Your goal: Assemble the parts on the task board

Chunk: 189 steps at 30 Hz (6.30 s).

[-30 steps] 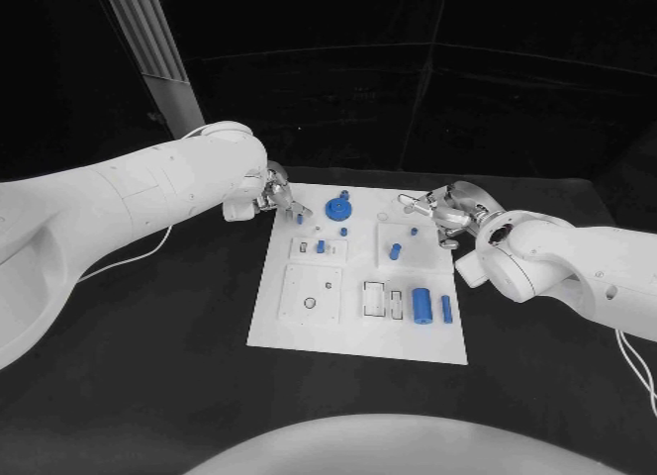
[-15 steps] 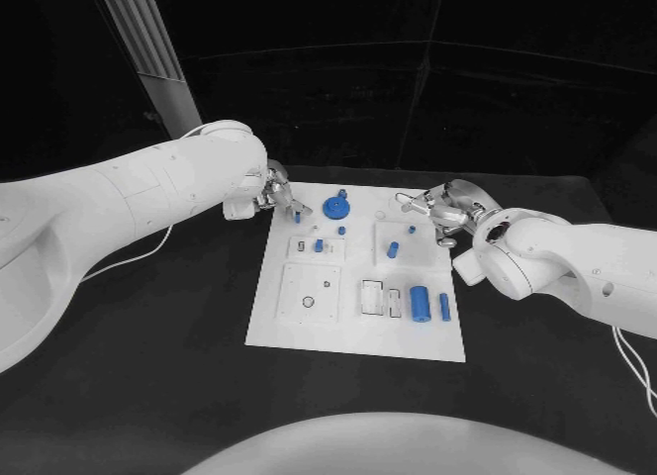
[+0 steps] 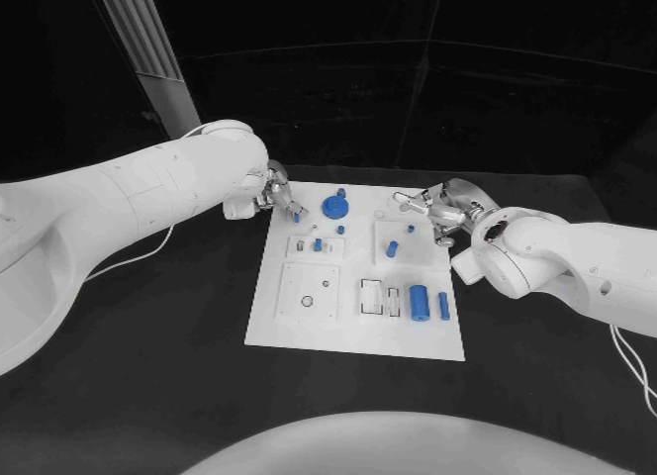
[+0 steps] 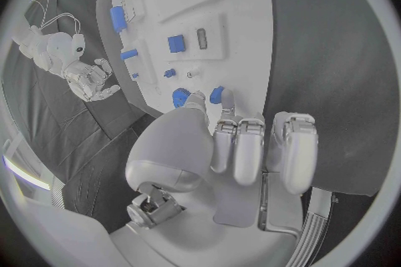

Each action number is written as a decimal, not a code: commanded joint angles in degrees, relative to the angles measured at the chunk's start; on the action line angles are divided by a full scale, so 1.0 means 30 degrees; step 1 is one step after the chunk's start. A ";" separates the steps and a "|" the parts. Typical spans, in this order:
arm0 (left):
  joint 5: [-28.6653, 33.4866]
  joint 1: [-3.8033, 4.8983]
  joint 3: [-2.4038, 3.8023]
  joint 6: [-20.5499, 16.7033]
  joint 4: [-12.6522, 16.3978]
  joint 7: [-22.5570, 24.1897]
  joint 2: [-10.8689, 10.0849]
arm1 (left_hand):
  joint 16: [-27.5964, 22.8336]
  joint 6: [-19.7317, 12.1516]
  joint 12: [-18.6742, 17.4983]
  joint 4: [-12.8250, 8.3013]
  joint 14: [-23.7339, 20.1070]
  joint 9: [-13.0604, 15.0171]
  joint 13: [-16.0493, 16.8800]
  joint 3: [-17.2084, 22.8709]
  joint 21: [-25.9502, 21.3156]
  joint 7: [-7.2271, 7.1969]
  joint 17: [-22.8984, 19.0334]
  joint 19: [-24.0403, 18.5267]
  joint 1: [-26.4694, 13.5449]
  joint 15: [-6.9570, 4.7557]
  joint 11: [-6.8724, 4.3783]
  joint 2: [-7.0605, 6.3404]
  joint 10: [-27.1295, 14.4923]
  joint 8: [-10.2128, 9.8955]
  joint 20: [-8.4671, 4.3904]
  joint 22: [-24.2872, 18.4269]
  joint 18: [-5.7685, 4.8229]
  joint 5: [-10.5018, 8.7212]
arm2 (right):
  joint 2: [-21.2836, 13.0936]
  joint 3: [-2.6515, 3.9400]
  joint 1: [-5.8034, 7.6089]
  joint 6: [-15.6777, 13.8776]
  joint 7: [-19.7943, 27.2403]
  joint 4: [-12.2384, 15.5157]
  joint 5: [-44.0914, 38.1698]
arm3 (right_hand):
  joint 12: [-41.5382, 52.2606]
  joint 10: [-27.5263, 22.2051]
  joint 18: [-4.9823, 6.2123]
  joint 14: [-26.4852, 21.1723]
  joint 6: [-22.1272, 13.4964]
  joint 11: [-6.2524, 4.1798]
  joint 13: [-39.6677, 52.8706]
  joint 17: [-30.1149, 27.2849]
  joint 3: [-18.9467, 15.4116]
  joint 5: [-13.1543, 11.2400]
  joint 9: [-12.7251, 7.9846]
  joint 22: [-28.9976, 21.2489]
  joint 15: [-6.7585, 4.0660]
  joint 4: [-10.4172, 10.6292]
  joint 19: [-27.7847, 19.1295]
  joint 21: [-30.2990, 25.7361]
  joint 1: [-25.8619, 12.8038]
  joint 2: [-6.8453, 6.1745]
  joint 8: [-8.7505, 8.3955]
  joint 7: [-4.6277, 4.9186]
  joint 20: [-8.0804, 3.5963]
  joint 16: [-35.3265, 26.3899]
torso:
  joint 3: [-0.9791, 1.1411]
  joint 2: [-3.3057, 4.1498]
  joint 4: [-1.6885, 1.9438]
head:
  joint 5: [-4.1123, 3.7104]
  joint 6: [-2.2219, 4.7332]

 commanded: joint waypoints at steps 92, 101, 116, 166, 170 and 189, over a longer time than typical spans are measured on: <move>0.3636 0.0730 0.0002 -0.2406 0.7495 0.0744 -0.5480 | 0.0058 0.0785 -0.0118 -0.0190 0.1983 0.0299 0.4953 0.7180 0.0077 -0.0290 0.5032 0.2004 0.1767 -0.0153 -0.0267 -0.3166 0.2132 0.0421 -0.0082 0.5028 -0.0128 0.4440 | -0.0279 0.0007 0.0023 -0.0439 0.0008 -0.0140 -0.0080 | 0.0049 0.1988 0.0263 0.1985 -0.0203 -0.0014 0.5026 0.5032 -0.0166 0.0180 0.0013 0.1707 -0.0097 -0.0026 -0.0068 -0.0249 0.0254 0.0065 0.0155 0.0002 -0.0075 0.0047 | -0.0005 0.0011 0.0026 | 0.0051 -0.0175; 0.3215 0.0656 0.0000 -0.2910 0.8714 -0.0850 -0.5703 | 0.0058 0.0755 -0.0118 -0.0142 0.1983 0.0345 0.4953 0.7466 0.0077 -0.0289 0.5032 0.2004 0.2005 -0.0183 -0.0280 -0.3016 0.2132 0.0468 -0.0120 0.5028 -0.0128 0.4582 | -0.0311 0.0006 0.0023 -0.0487 0.0077 -0.0110 -0.0080 | 0.0049 0.1988 0.0264 0.1985 -0.0200 -0.0014 0.5026 0.5032 -0.0174 0.0185 0.0015 0.1705 -0.0097 -0.0024 -0.0071 -0.0256 0.0262 0.0067 0.0169 0.0000 -0.0075 0.0047 | 0.0005 0.0012 0.0012 | 0.0105 -0.0212; 0.1998 0.0392 -0.0001 -0.3166 0.9126 -0.2474 -0.5594 | 0.0058 0.0812 -0.0118 -0.0001 0.1983 0.0380 0.4953 0.7633 0.0077 -0.0239 0.5032 0.2004 0.1891 -0.0193 -0.0248 -0.2963 0.2132 0.0517 -0.0146 0.5028 -0.0128 0.4787 | -0.0344 0.0006 0.0023 -0.0499 0.0109 -0.0053 -0.0080 | 0.0049 0.1988 0.0264 0.1985 -0.0200 -0.0014 0.5026 0.5032 -0.0174 0.0185 0.0015 0.1705 -0.0097 -0.0024 -0.0071 -0.0256 0.0262 0.0067 0.0169 0.0000 -0.0075 0.0047 | -0.0011 0.0002 0.0007 | 0.0142 -0.0297; 0.1577 0.0007 -0.0001 -0.1684 0.8426 -0.1490 -0.4617 | 0.0058 0.0491 -0.0118 0.0013 0.1983 0.0352 0.4953 0.7956 0.0077 -0.0135 0.5032 0.2004 0.1545 -0.0147 -0.0165 -0.2743 0.2132 0.0393 -0.0142 0.5028 -0.0128 0.4744 | -0.0304 0.0006 0.0023 -0.0466 0.0051 -0.0077 -0.0080 | 0.0049 0.1988 0.0268 0.1985 -0.0197 -0.0019 0.5026 0.5032 -0.0207 0.0221 0.0021 0.1700 -0.0099 -0.0018 -0.0073 -0.0279 0.0293 0.0082 0.0223 -0.0006 -0.0077 0.0047 | 0.0006 -0.0001 0.0002 | 0.0025 -0.0420; 0.1597 -0.0015 -0.0001 -0.1402 0.8374 -0.1692 -0.4588 | 0.0058 0.0450 -0.0118 0.0015 0.1983 0.0351 0.4953 0.8011 0.0077 -0.0110 0.5032 0.2004 0.1430 -0.0126 -0.0141 -0.2712 0.2132 0.0391 -0.0132 0.5028 -0.0128 0.4588 | -0.0308 0.0006 0.0023 -0.0465 0.0051 -0.0075 -0.0080 | 0.0049 0.1988 0.0268 0.1985 -0.0197 -0.0019 0.5026 0.5032 -0.0207 0.0221 0.0021 0.1700 -0.0099 -0.0018 -0.0073 -0.0279 0.0293 0.0082 0.0223 -0.0006 -0.0077 0.0047 | 0.0005 0.0001 0.0010 | 0.0009 -0.0400; 0.1609 -0.0130 -0.0001 -0.0986 0.7940 -0.1978 -0.4304 | 0.0058 0.0076 -0.0118 0.0021 0.1983 0.0319 0.4953 0.7874 0.0077 0.0008 0.5032 0.2004 0.0642 -0.0012 -0.0018 -0.2820 0.2132 0.0360 -0.0040 0.5028 -0.0128 0.2730 | -0.0309 0.0006 0.0023 -0.0446 0.0055 -0.0052 -0.0080 | 0.0049 0.1988 0.0268 0.1985 -0.0197 -0.0019 0.5026 0.5032 -0.0207 0.0221 0.0021 0.1700 -0.0099 -0.0018 -0.0073 -0.0279 0.0293 0.0082 0.0223 -0.0006 -0.0077 0.0047 | -0.0006 0.0000 -0.0002 | -0.0043 -0.0411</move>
